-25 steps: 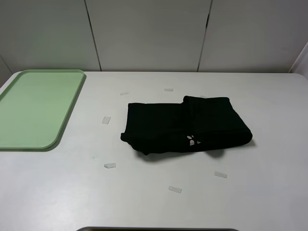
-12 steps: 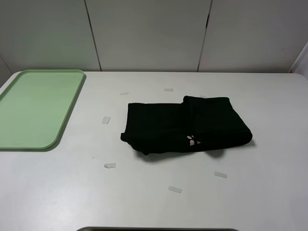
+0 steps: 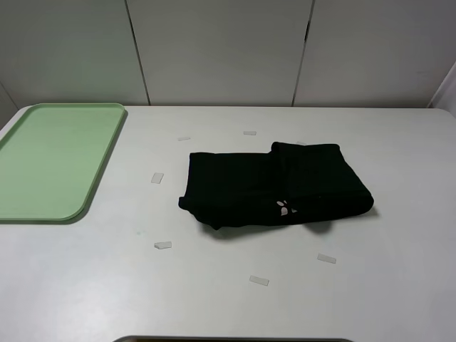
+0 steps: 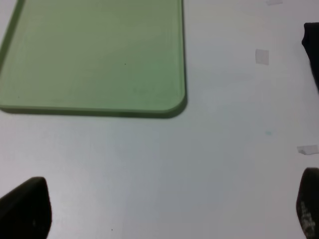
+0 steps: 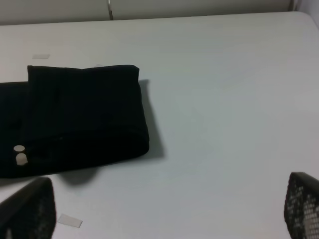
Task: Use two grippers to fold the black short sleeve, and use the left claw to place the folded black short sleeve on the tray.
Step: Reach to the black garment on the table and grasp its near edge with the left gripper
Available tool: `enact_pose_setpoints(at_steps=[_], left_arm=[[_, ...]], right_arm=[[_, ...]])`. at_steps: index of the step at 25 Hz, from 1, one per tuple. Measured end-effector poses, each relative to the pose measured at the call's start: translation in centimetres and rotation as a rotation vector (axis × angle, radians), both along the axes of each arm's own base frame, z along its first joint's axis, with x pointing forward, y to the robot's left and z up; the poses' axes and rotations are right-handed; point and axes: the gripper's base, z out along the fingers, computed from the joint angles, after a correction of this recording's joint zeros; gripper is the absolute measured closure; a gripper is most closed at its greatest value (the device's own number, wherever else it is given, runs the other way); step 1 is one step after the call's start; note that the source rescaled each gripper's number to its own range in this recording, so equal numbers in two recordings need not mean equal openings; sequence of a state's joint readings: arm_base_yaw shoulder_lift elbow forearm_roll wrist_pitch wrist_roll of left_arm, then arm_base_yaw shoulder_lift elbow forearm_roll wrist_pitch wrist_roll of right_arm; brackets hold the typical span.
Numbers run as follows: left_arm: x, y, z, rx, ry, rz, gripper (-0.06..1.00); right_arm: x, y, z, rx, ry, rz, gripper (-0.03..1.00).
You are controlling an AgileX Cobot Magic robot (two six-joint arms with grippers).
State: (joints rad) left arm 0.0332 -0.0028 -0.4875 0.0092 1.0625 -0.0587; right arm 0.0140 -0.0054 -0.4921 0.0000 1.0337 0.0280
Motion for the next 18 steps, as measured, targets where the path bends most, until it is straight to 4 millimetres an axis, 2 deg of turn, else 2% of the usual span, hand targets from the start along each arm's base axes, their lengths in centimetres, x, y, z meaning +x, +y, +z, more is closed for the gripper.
enact_pose_setpoints(at_steps=[18], left_arm=[[0.01, 0.0, 0.01, 0.0, -0.001, 0.0, -0.04]], right_arm=[[0.0, 0.0, 0.0, 0.0, 0.0, 0.0, -0.03]])
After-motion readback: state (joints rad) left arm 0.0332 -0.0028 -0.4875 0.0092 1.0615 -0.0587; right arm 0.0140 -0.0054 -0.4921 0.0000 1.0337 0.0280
